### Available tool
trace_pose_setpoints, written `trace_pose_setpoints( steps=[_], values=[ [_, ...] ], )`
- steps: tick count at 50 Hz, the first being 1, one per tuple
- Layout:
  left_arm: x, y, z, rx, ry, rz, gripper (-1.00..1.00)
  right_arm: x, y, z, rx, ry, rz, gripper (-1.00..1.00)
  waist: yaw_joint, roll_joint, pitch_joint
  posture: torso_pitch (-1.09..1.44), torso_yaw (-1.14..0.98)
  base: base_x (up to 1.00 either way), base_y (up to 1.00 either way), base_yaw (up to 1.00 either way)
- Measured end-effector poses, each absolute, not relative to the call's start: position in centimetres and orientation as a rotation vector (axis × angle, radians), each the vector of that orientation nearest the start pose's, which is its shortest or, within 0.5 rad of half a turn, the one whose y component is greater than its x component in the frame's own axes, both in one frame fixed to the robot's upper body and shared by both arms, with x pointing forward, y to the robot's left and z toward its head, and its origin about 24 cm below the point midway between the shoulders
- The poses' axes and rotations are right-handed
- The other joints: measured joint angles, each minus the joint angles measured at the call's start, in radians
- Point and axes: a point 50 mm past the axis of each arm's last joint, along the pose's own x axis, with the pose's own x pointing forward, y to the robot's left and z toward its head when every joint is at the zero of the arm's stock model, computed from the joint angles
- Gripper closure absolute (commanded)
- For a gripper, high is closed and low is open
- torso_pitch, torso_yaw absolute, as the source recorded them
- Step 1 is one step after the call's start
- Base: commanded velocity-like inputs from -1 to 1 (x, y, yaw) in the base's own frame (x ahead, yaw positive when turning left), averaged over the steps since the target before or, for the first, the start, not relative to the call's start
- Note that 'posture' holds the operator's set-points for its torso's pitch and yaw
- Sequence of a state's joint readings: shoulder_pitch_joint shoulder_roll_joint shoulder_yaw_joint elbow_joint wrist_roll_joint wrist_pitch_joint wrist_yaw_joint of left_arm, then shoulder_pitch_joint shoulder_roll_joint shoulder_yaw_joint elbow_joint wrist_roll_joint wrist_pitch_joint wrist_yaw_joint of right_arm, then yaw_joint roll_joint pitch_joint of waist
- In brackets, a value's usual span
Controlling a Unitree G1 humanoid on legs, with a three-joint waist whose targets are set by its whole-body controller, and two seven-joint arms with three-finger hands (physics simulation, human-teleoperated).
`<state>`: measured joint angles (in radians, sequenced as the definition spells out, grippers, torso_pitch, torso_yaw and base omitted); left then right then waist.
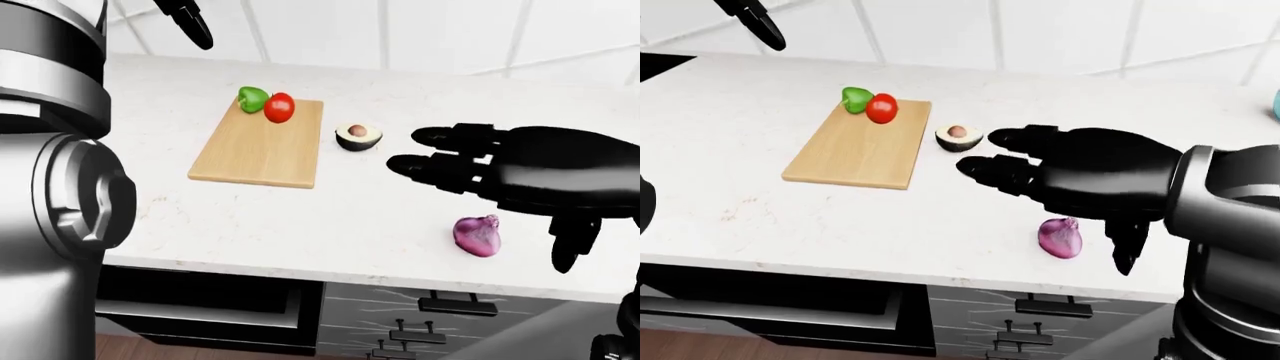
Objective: Place the avocado, onion, tomato and bell pepper on the cutting board.
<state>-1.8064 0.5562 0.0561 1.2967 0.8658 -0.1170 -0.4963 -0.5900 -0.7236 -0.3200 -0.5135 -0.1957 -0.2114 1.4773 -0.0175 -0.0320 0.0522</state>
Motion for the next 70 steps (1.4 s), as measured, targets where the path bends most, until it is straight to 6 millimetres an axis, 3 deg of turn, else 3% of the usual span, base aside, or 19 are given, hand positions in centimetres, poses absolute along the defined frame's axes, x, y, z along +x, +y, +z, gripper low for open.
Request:
trace_pose_setpoints(
  steps=[6, 18, 26, 42, 70],
  values=[
    [38.9, 19.1, 42.2, 1.179, -0.252, -0.058, -1.0, 21.3, -17.9, 29.3, -1.724, -0.434, 0.943, -1.0, 0.0, 0.0, 0.0, 0.0, 0.0, 0.0, 0.0, 0.0],
    [39.0, 19.2, 41.9, 1.177, -0.243, -0.059, -1.0, 21.5, -17.7, 27.6, -1.738, -0.383, 1.013, -1.0, 0.001, 0.005, 0.001, 0.0, 0.0, 0.0, 0.0, 0.0],
    [39.1, 19.2, 41.8, 1.175, -0.245, -0.063, -1.0, 21.5, -17.3, 27.5, -1.75, -0.396, 1.025, -1.0, -0.002, 0.009, -0.001, 0.0, 0.0, 0.0, 0.0, 0.0],
    [39.3, 19.4, 41.2, 1.172, -0.235, -0.068, -1.0, 23.0, -16.8, 26.3, -1.754, -0.396, 1.038, -1.0, -0.005, 0.015, -0.004, 0.0, 0.0, 0.0, 0.0, 0.0],
    [39.4, 19.5, 40.9, 1.169, -0.235, -0.069, -1.0, 24.8, -17.6, 23.4, -1.715, -0.325, 1.045, -1.0, -0.011, 0.021, -0.009, 0.0, 0.0, 0.0, 0.0, 0.0]
  ],
)
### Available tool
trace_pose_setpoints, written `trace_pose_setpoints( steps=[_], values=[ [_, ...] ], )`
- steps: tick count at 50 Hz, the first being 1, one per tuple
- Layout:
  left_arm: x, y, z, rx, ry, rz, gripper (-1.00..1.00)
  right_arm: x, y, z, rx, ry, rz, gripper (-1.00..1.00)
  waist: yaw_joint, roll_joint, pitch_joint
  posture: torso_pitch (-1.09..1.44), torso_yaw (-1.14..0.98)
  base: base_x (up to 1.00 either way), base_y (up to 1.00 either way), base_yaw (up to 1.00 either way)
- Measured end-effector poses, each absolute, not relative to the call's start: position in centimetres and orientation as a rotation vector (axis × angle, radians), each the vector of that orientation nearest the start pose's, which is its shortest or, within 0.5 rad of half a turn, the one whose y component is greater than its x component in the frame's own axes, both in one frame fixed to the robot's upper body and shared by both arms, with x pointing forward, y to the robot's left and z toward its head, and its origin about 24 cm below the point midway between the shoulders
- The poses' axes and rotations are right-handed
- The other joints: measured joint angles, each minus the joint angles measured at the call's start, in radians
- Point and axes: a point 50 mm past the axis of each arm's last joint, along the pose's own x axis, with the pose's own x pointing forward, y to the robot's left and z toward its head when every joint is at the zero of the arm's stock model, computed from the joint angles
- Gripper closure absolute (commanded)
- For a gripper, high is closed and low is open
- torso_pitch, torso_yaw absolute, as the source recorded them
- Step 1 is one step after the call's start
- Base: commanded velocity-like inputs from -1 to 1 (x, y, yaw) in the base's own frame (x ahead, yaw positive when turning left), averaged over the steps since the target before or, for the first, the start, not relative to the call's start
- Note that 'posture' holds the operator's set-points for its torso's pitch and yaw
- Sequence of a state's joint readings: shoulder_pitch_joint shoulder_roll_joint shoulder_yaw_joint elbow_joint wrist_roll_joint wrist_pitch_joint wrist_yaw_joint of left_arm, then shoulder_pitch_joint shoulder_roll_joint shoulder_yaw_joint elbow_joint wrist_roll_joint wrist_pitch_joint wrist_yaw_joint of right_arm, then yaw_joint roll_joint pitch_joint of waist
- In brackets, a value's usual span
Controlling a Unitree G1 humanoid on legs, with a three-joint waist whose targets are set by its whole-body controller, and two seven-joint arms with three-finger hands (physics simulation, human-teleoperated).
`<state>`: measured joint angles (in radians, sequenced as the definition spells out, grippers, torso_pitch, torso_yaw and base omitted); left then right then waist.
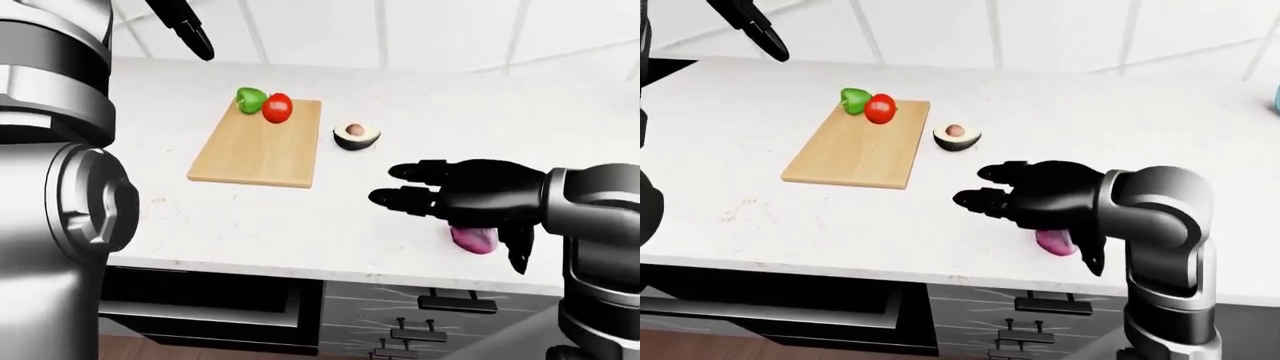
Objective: Place the avocado, onion, tomato and bell pepper on the cutting board.
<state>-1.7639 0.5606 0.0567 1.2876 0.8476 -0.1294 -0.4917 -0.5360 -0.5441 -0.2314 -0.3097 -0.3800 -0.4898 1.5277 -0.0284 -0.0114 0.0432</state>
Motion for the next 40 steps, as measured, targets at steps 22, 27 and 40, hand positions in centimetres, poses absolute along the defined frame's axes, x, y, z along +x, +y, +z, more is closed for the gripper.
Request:
trace_pose_setpoints(
  steps=[22, 27, 40],
  values=[
    [39.4, 19.5, 40.7, 1.167, -0.234, -0.074, -1.0, 25.8, -18.7, 20.8, -1.721, -0.268, 1.046, -0.74, 0.0, -0.001, -0.003, 0.0, 0.0, 0.0, 0.0, 0.0],
    [39.5, 19.3, 40.6, 1.166, -0.235, -0.081, -1.0, 26.1, -19.4, 21.2, -1.744, -0.269, 1.019, 0.07, -0.001, -0.007, -0.006, 0.0, 0.0, 0.0, 0.0, 0.0],
    [39.4, 19.8, 40.8, 1.161, -0.236, -0.069, -1.0, 25.8, -19.1, 21.2, -1.727, -0.332, 0.995, 1.0, 0.014, -0.016, -0.012, 0.0, 0.0, 0.0, 0.0, 0.0]
  ],
)
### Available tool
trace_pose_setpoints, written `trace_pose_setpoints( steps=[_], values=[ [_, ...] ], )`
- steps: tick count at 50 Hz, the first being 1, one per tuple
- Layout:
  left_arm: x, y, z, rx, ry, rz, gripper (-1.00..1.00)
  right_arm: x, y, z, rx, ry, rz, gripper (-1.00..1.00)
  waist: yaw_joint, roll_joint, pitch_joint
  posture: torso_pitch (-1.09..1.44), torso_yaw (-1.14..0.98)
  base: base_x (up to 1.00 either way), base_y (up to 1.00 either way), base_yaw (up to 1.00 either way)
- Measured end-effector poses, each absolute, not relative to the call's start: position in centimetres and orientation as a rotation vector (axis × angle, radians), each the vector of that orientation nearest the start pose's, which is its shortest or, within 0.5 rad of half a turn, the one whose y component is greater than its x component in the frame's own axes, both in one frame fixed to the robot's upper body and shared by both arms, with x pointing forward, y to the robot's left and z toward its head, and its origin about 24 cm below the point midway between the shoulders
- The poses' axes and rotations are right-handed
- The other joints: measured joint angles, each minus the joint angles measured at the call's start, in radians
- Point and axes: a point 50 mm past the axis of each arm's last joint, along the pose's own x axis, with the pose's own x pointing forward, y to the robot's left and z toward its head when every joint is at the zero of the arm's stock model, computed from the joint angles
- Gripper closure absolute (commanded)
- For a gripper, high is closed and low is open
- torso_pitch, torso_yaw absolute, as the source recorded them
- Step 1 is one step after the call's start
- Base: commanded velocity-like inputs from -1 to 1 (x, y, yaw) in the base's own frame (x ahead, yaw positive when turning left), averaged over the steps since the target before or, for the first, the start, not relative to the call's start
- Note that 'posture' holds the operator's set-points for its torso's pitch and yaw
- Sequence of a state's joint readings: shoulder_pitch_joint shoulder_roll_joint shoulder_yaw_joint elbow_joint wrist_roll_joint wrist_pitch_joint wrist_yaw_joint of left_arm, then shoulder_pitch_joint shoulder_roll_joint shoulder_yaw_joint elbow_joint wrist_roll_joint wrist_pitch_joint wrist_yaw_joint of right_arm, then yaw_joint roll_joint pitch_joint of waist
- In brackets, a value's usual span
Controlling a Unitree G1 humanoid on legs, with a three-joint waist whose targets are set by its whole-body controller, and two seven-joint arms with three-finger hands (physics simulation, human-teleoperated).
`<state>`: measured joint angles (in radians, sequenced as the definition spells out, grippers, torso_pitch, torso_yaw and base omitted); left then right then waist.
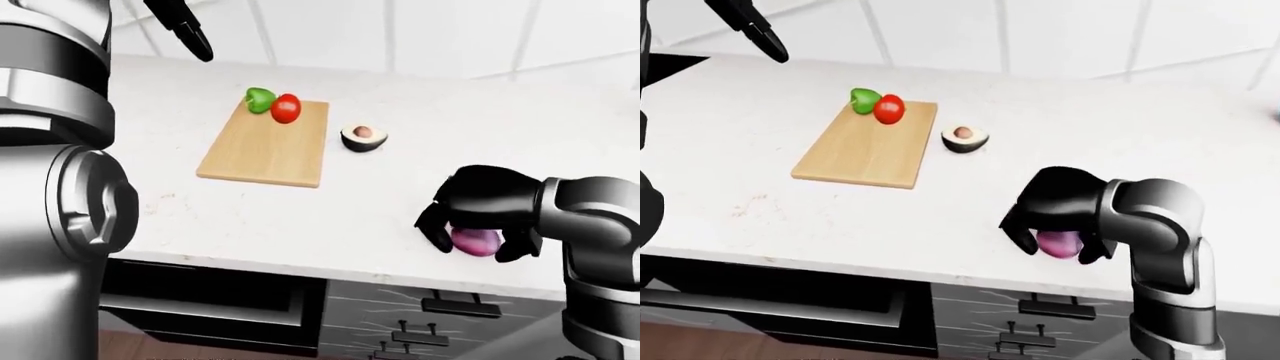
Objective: Place the avocado, onion, tomato and bell pepper on the cutting board.
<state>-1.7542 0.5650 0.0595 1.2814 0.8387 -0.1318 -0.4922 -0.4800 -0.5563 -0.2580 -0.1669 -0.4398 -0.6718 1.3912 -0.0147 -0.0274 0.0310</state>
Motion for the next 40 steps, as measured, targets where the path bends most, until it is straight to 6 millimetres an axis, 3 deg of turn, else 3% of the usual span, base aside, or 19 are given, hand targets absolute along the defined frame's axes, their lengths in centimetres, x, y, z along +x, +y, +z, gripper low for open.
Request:
trace_pose_setpoints(
  steps=[7, 18, 28, 40],
  values=[
    [39.4, 19.6, 40.7, 1.169, -0.237, -0.077, -1.0, 26.3, -19.3, 21.8, -1.738, -0.298, 1.007, 1.0, -0.004, 0.006, 0.01, 0.0, 0.0, 0.0, 0.0, 0.0],
    [38.8, 18.8, 41.7, 1.224, -0.387, -0.094, -1.0, 26.8, -19.8, 23.0, -1.752, -0.306, 0.97, 1.0, -0.011, 0.013, 0.014, 0.0, 0.0, 0.0, 0.0, 0.0],
    [39.4, 18.8, 40.5, 1.171, -0.262, -0.169, -1.0, 27.4, -20.4, 24.7, -1.745, -0.315, 0.914, 1.0, -0.011, 0.016, 0.015, 0.0, 0.0, 0.0, 0.0, 0.0],
    [39.5, 18.3, 40.0, 1.151, -0.251, -0.238, -1.0, 28.3, -21.8, 27.2, -1.734, -0.307, 0.828, 1.0, -0.003, 0.003, 0.019, 0.0, 0.0, 0.0, 0.0, 0.0]
  ],
)
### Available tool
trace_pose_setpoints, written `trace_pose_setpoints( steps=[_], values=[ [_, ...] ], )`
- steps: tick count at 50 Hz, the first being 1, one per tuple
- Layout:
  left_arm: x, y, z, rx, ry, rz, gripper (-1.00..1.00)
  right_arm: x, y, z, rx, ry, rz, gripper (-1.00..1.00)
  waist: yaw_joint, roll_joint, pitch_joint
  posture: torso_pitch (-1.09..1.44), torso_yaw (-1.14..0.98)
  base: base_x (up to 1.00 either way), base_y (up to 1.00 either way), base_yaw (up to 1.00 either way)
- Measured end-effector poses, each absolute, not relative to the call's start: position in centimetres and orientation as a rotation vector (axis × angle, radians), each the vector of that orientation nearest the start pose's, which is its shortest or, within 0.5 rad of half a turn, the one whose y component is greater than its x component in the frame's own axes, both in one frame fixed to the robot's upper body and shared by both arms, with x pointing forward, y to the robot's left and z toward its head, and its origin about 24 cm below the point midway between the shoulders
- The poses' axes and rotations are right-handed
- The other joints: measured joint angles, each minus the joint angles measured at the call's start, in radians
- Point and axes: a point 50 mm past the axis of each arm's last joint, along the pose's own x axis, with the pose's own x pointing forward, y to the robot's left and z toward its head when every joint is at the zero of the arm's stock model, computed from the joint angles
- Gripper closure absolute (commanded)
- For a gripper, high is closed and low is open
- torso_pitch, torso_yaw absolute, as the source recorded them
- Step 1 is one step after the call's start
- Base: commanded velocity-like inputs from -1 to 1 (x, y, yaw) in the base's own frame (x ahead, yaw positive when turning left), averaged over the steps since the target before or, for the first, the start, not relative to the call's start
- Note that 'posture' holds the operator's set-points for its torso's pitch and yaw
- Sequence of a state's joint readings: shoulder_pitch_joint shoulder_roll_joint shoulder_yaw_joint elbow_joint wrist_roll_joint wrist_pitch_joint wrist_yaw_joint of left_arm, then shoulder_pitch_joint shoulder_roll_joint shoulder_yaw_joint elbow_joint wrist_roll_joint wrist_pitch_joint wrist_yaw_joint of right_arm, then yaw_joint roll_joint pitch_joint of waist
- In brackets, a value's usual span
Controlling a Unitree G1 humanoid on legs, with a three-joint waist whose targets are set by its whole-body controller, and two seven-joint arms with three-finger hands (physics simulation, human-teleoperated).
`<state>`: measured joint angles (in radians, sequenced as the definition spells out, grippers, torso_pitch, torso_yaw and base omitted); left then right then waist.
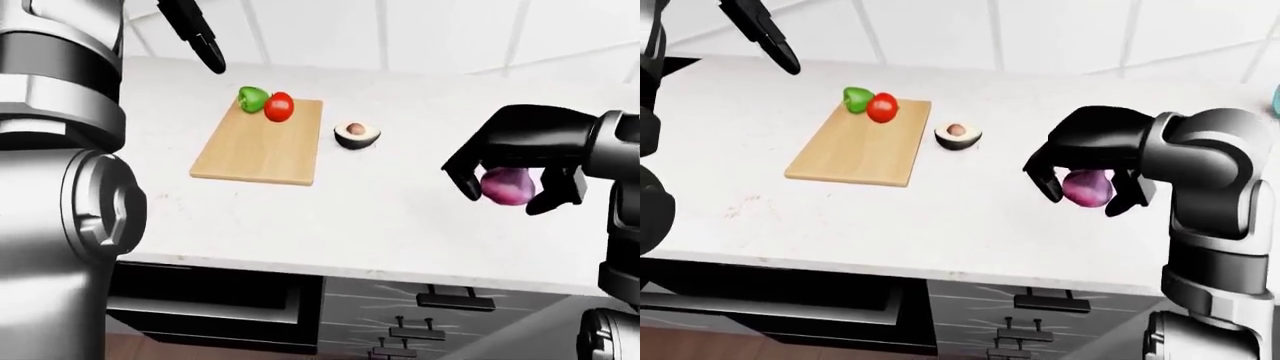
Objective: Place the avocado, onion, tomato and bell pepper on the cutting board.
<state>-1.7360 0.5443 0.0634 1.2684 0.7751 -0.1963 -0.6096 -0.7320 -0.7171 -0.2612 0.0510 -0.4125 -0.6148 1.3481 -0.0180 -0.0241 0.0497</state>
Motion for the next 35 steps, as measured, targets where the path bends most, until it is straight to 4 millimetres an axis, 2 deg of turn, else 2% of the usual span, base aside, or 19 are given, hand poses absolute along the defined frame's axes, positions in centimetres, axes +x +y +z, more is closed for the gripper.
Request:
trace_pose_setpoints(
  steps=[13, 22, 35],
  values=[
    [39.5, 17.1, 40.2, 1.179, -0.269, -0.272, -1.0, 30.6, -24.2, 28.8, -1.742, -0.246, 0.74, 1.0, 0.007, -0.008, 0.002, 0.0, 0.0, 0.0, 0.0, 0.0],
    [39.6, 14.4, 40.1, 1.226, -0.282, -0.343, -1.0, 31.6, -24.9, 28.6, -1.762, -0.213, 0.712, 1.0, 0.012, -0.014, 0.003, 0.0, 0.0, 0.0, 0.0, 0.0],
    [39.8, 10.3, 39.4, 1.253, -0.285, -0.437, -1.0, 31.8, -25.3, 29.2, -1.769, -0.216, 0.69, 1.0, 0.013, -0.02, 0.005, 0.0, 0.0, 0.0, 0.0, 0.0]
  ],
)
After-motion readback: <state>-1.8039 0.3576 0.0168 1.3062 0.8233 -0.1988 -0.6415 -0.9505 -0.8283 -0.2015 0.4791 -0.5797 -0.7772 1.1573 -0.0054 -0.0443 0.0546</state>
